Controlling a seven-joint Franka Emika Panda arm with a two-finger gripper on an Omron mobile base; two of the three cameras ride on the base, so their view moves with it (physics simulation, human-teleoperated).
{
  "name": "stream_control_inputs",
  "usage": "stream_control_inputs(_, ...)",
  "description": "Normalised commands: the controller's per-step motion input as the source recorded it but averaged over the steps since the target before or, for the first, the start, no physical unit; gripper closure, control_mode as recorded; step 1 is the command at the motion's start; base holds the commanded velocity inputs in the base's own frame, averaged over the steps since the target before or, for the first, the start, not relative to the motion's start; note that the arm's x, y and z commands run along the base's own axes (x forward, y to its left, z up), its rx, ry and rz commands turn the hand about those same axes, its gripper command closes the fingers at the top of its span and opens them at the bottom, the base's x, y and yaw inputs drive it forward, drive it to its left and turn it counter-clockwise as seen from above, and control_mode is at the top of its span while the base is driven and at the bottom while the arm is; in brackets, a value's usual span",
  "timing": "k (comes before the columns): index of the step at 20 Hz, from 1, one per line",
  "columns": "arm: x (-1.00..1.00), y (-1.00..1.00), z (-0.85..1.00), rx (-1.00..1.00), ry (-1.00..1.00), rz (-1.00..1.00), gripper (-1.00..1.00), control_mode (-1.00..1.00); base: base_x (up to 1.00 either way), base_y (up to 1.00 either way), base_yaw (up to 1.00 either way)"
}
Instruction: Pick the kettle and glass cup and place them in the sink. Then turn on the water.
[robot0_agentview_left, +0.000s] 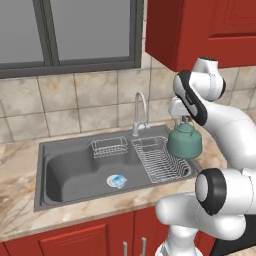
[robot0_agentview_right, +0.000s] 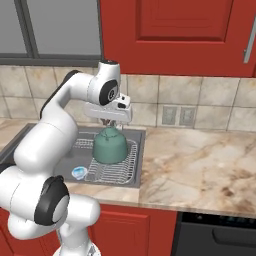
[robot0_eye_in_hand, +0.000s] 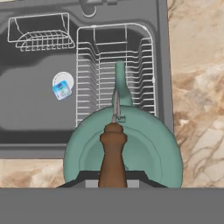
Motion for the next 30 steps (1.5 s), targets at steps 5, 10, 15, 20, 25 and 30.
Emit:
stream_control_inputs(5,0.00,0.00,0.00,0.00,0.00,0.00,1.00,1.00,0.37,0.00,0.00)
stream_control_inputs(10,0.00,0.00,0.00,0.00,0.00,0.00,1.00,1.00,0.39,0.00,0.01)
stream_control_inputs(15,0.00,0.00,0.00,0.00,0.00,0.00,1.00,1.00,0.41,0.00,0.10)
stream_control_inputs(20,0.00,0.00,0.00,0.00,0.00,0.00,1.00,1.00,0.40,0.00,0.11)
stream_control_inputs(25,0.00,0.00,0.00,0.00,0.00,0.00,1.00,1.00,0.10,0.00,0.05)
stream_control_inputs(30,0.00,0.00,0.00,0.00,0.00,0.00,1.00,1.00,0.00,0.00,0.00)
